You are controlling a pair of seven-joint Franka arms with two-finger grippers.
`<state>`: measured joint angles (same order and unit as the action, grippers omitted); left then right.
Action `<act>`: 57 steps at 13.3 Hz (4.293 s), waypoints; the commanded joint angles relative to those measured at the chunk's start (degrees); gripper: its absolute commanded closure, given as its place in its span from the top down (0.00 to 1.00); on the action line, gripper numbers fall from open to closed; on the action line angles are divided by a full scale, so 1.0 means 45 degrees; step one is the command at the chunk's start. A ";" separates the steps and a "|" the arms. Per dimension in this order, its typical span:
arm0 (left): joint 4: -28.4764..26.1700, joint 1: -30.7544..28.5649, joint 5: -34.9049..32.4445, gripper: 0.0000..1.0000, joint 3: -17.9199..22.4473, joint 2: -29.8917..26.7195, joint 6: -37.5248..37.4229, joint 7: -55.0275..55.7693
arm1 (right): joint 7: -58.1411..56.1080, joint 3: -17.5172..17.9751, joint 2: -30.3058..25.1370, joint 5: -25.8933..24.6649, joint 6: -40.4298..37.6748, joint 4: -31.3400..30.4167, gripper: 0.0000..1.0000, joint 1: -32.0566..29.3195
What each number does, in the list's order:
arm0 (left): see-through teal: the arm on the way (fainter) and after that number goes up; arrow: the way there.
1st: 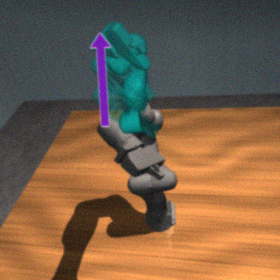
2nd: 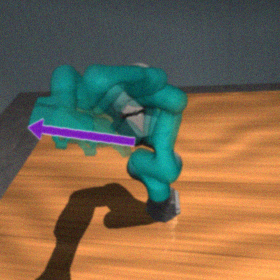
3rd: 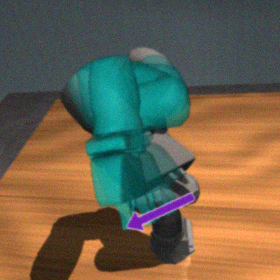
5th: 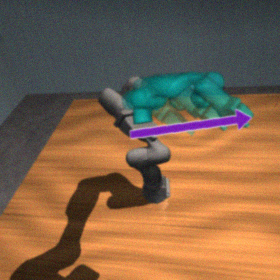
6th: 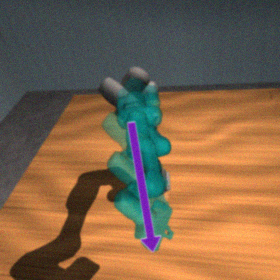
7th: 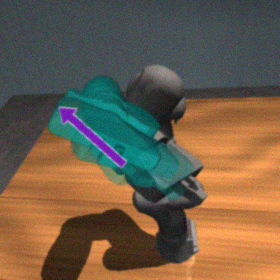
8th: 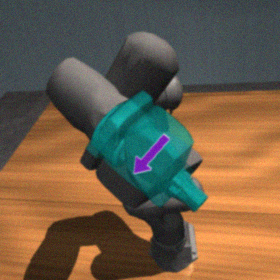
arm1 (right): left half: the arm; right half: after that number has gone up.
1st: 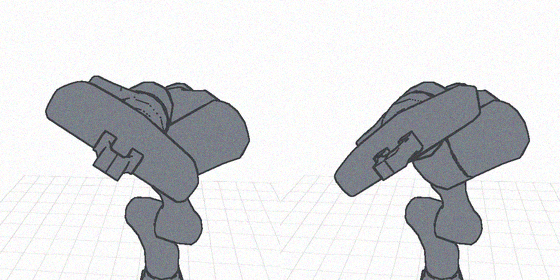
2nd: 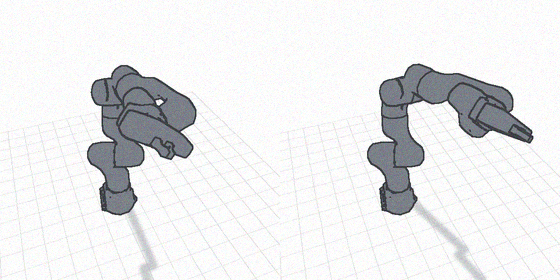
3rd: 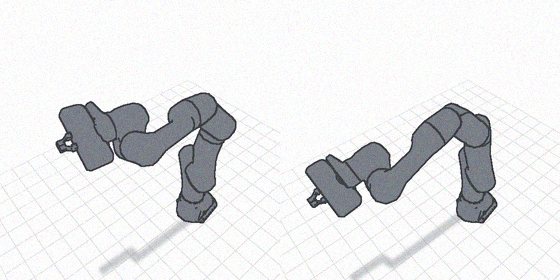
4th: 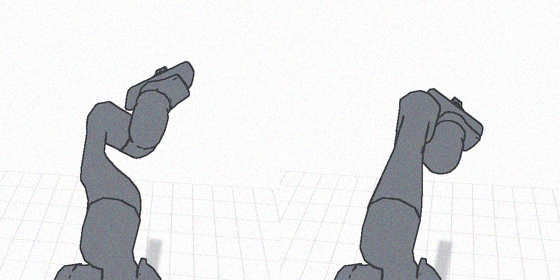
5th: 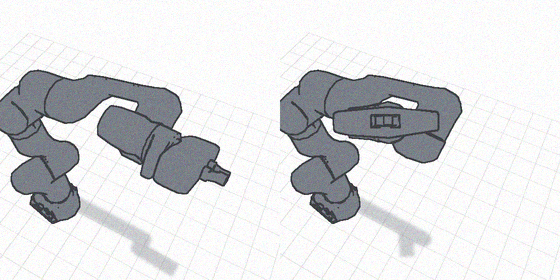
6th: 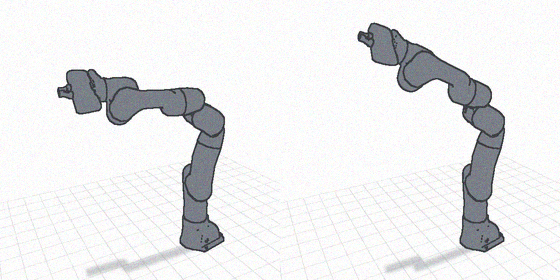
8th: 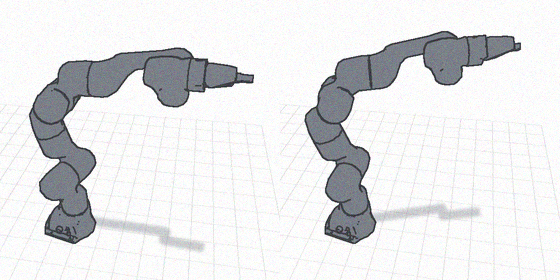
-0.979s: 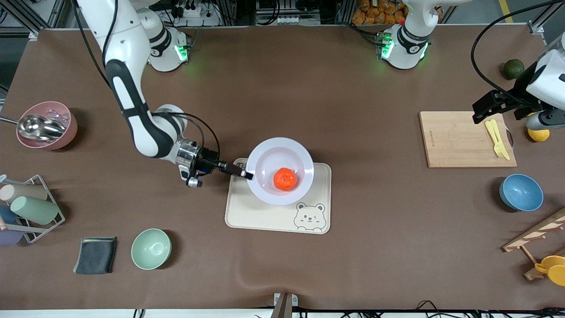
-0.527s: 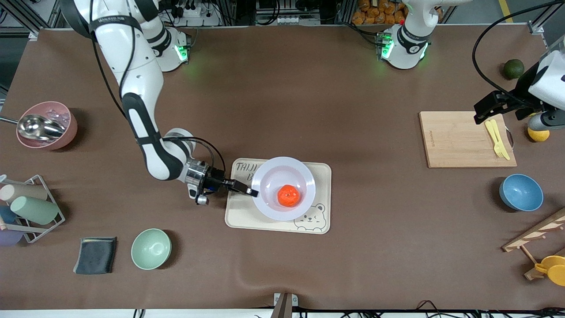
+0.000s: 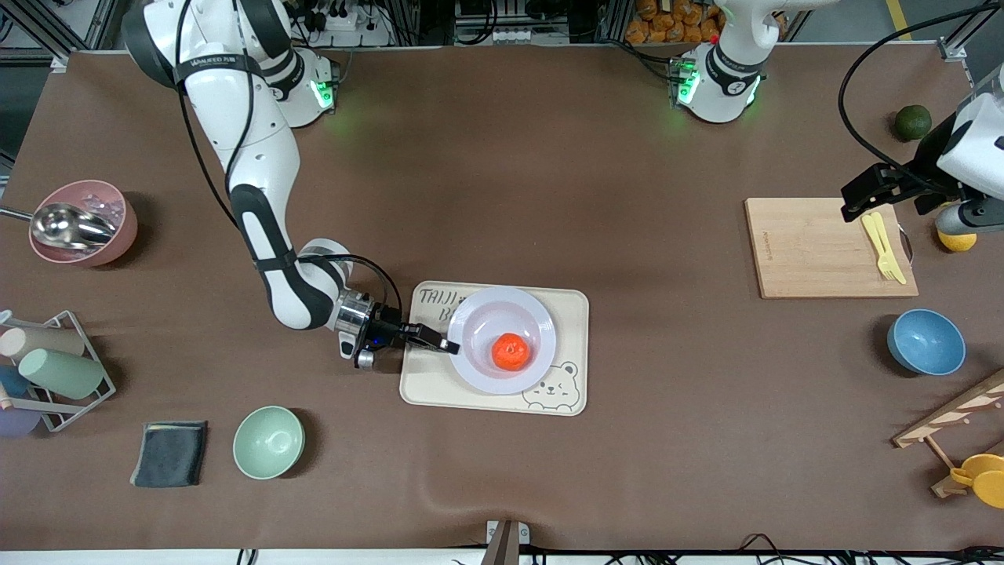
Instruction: Place orange and plate with both arms
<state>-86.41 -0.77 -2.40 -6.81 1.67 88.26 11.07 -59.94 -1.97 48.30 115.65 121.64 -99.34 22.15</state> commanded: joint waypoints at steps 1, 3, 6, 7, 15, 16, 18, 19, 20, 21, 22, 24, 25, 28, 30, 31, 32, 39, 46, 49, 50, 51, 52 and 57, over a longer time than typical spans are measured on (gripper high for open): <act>-0.0056 -0.0004 0.0261 1.00 0.0089 -0.0079 -0.0141 -0.0291 | -0.0058 0.0105 0.0166 -0.0328 -0.0117 0.0337 0.00 -0.0176; -0.0075 -0.0004 0.0261 1.00 0.0069 -0.0117 -0.0180 -0.0291 | 0.0020 0.0105 0.0166 -0.0718 -0.0175 0.0357 0.42 -0.0468; -0.0056 0.0035 0.0280 1.00 0.0069 -0.0118 -0.0219 -0.0272 | 0.0878 0.0105 0.0108 -0.0972 -0.0176 0.0415 0.79 -0.0411; -0.0056 0.0016 0.0280 1.00 0.0069 -0.0137 -0.0258 -0.0272 | 0.0918 0.0124 0.0127 -0.1186 -0.0176 0.0435 0.80 -0.0469; 0.0003 -0.0004 0.0280 1.00 0.0069 -0.0118 -0.0239 -0.0272 | 0.3801 0.0085 -0.0243 -0.2902 -0.0156 0.0707 0.98 -0.0450; 0.0003 0.0016 0.0280 1.00 0.0069 -0.0118 -0.0239 -0.0291 | 0.4602 0.0066 -0.0360 -0.3158 -0.0156 0.0766 1.00 -0.0450; 0.0080 -0.0004 0.0280 1.00 0.0069 -0.0137 -0.0239 -0.0272 | 0.5582 0.0066 -0.0498 -0.3802 -0.0137 0.0981 1.00 -0.0450; 0.0081 -0.0004 0.0299 1.00 0.0069 -0.0137 -0.0219 -0.0291 | 0.6108 0.0047 -0.0556 -0.4173 -0.0156 0.1059 1.00 -0.0547; 0.0081 -0.0004 0.0300 1.00 0.0069 -0.0157 -0.0239 -0.0291 | 0.6945 0.0046 -0.0711 -0.4698 -0.0176 0.1176 1.00 -0.0645; 0.0100 -0.0004 0.0300 1.00 0.0069 -0.0176 -0.0239 -0.0291 | 0.7592 0.0027 -0.0829 -0.5400 -0.0176 0.1235 1.00 -0.0646; 0.0100 -0.0023 0.0300 1.00 0.0069 -0.0176 -0.0239 -0.0291 | 0.7869 0.0027 -0.0888 -0.5910 -0.0195 0.1332 1.00 -0.0704; 0.0100 -0.0023 0.0300 1.00 0.0069 -0.0176 -0.0219 -0.0291 | 0.7969 0.0027 -0.0889 -0.6788 -0.0234 0.1586 1.00 -0.0976; 0.0100 -0.0023 0.0300 1.00 0.0069 -0.0176 -0.0219 -0.0291 | 0.8182 0.0027 -0.0869 -0.7200 -0.0524 0.1723 1.00 -0.1132; 0.0100 -0.0023 0.0300 1.00 0.0069 -0.0176 -0.0219 -0.0291 | 0.9763 -0.0187 -0.1180 -0.8078 -0.1737 0.2016 1.00 -0.1485; 0.0081 -0.0023 0.0300 1.00 0.0069 -0.0196 -0.0219 -0.0291 | 1.0174 -0.0208 -0.1259 -0.8453 -0.1913 0.2347 1.00 -0.1738; 0.0081 -0.0023 0.0300 1.00 0.0069 -0.0196 -0.0239 -0.0291 | 1.0524 -0.0382 -0.1260 -0.8782 -0.2165 0.2523 1.00 -0.1739; 0.0081 -0.0023 0.0300 1.00 0.0088 -0.0196 -0.0219 -0.0291 | 1.1089 -0.0615 -0.1376 -0.9482 -0.2477 0.2892 1.00 -0.1759; 0.0100 -0.0043 0.0300 1.00 0.0089 -0.0196 -0.0219 -0.0291 | 1.2422 -0.2839 -0.1807 -1.2728 -0.5287 0.4435 1.00 -0.1954; 0.0120 -0.0043 0.0261 1.00 0.0147 -0.0215 -0.0239 -0.0311 | 1.0844 -0.5150 -0.1923 -1.6064 -0.8240 0.7012 1.00 -0.2985; 0.0120 -0.0043 0.0261 1.00 0.0167 -0.0235 -0.0239 -0.0330 | 0.9927 -0.4955 -0.2994 -1.8438 -0.8436 0.6978 1.00 -0.3653; 0.0120 -0.0043 0.0261 1.00 0.0167 -0.0254 -0.0239 -0.0330 | 0.9942 -0.4219 -0.3539 -1.9788 -0.8457 0.6978 1.00 -0.3905; 0.0120 -0.0043 0.0261 1.00 0.0186 -0.0254 -0.0258 -0.0330 | 1.0039 -0.3303 -0.4047 -2.0787 -0.8457 0.6978 1.00 -0.4661; 0.0120 -0.0043 0.0261 1.00 0.0186 -0.0254 -0.0239 -0.0330 | 1.0310 -0.2501 -0.4575 -2.1880 -0.8457 0.6843 1.00 -0.5056; 0.0100 -0.0043 0.0261 1.00 0.0186 -0.0274 -0.0317 -0.0330 | 1.0527 -0.0501 -0.7174 -2.4292 -0.9411 0.6099 1.00 -0.6778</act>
<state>-85.81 -0.82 -2.40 -6.31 1.39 87.68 11.07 -13.65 -7.86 22.16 9.21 80.55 -67.96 -5.13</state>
